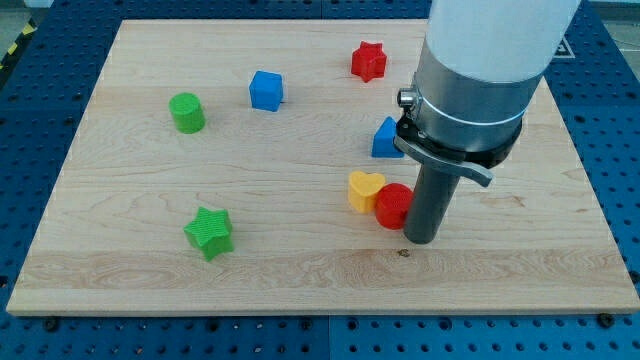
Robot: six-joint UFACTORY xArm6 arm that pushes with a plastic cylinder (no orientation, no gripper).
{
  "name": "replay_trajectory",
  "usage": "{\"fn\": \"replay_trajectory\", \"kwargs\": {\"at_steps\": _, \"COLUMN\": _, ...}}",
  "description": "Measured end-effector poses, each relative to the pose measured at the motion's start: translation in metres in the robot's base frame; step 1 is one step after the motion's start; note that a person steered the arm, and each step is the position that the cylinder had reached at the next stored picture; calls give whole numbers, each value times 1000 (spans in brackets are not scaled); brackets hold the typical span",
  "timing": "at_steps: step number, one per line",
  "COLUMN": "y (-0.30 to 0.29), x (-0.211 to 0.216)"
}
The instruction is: Move yourself to the right side of the blue triangle
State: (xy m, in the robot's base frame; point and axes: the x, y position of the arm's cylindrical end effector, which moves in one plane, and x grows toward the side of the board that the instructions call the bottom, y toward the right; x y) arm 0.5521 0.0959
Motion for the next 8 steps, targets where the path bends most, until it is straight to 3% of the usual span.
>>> {"fn": "replay_trajectory", "kwargs": {"at_steps": 3, "y": -18, "x": 3}}
{"fn": "replay_trajectory", "kwargs": {"at_steps": 8, "y": 22, "x": 23}}
